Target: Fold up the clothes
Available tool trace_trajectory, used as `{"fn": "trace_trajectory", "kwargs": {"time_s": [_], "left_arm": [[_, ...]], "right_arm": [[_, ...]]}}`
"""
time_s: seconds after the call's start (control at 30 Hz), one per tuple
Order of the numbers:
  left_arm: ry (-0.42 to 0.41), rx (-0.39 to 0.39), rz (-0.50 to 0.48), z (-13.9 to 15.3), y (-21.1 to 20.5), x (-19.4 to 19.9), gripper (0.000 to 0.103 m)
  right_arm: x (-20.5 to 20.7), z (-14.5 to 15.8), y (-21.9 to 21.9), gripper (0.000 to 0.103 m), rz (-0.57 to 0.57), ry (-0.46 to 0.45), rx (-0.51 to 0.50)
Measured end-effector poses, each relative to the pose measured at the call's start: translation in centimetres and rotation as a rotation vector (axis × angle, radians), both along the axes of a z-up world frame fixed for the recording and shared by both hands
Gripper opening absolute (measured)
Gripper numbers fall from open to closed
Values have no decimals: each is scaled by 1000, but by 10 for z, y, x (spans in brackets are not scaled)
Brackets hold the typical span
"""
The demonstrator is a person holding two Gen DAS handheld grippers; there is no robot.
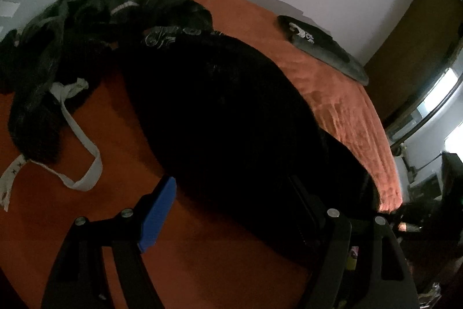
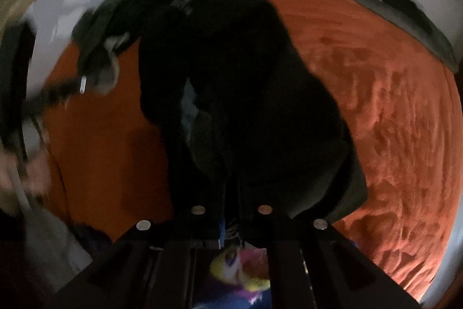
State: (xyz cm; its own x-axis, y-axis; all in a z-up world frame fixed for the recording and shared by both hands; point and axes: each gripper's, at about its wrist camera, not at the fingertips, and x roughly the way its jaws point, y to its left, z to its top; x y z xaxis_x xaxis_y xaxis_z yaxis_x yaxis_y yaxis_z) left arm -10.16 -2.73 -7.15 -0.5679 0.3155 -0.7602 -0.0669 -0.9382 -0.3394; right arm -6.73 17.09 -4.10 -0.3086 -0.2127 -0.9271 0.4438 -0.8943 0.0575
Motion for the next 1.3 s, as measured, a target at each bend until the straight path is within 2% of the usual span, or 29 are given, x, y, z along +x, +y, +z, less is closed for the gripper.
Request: {"fn": "trace_trajectory", "kwargs": {"time_s": [0.07,0.3,0.53,0.77,1.03,1.3], "left_arm": [[3,-20,-5,1,2,1,78],[13,-91,-21,2,8,4,78],[22,-162,-37,3,14,7,78],[43,-127,6,13,-4,11,78],[48,-158,-7,18,-12,6,78],[52,-198,-47,22,-18,0,78]], "right_arm": [[9,-6,-3,5,26,4,26],[18,-7,3,5,28,-5,-11],[31,-21,11,5,39,-43,-12],[39,-26,13,5,47,-51,1],[43,-27,17,5,49,-51,0],[37,-3,24,5,6,4,-96]]}}
